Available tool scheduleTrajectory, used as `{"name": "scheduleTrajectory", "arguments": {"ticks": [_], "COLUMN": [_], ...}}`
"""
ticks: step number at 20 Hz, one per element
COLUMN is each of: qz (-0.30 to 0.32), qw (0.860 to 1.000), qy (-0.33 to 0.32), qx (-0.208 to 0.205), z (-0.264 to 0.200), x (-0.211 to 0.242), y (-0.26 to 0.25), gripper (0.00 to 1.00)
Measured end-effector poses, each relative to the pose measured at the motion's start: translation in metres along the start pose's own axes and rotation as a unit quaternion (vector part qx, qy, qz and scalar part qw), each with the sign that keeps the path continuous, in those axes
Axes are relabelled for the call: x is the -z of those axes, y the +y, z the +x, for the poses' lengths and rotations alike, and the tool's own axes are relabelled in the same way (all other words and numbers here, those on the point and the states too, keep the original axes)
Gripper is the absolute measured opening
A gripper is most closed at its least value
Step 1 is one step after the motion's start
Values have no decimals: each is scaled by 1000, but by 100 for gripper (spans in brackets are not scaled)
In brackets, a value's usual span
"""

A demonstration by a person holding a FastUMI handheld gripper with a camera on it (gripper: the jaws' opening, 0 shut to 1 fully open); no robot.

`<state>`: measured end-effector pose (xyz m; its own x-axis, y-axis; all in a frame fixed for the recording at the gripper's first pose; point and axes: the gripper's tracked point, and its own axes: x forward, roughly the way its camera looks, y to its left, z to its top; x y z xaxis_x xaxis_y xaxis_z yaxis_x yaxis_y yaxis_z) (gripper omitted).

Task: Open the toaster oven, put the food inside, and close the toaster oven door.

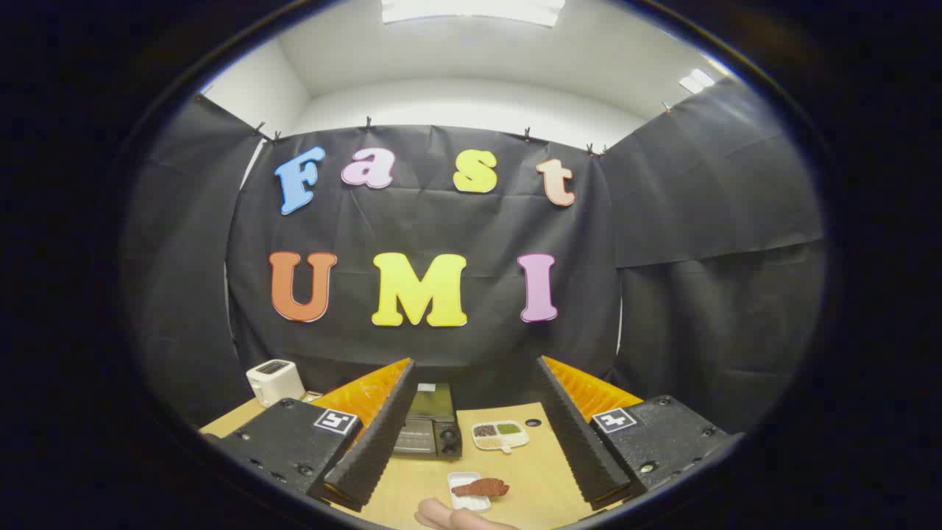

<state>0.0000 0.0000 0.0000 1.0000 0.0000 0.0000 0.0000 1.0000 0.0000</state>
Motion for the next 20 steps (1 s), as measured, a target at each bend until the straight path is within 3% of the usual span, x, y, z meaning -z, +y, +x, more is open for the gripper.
{"name": "scheduleTrajectory", "arguments": {"ticks": [11,20], "qz": [7,-7], "qw": [1000,999], "qy": [3,39], "qx": [1,-28], "z": [23,74], "x": [12,53], "y": [21,81], "gripper": [100,100]}}
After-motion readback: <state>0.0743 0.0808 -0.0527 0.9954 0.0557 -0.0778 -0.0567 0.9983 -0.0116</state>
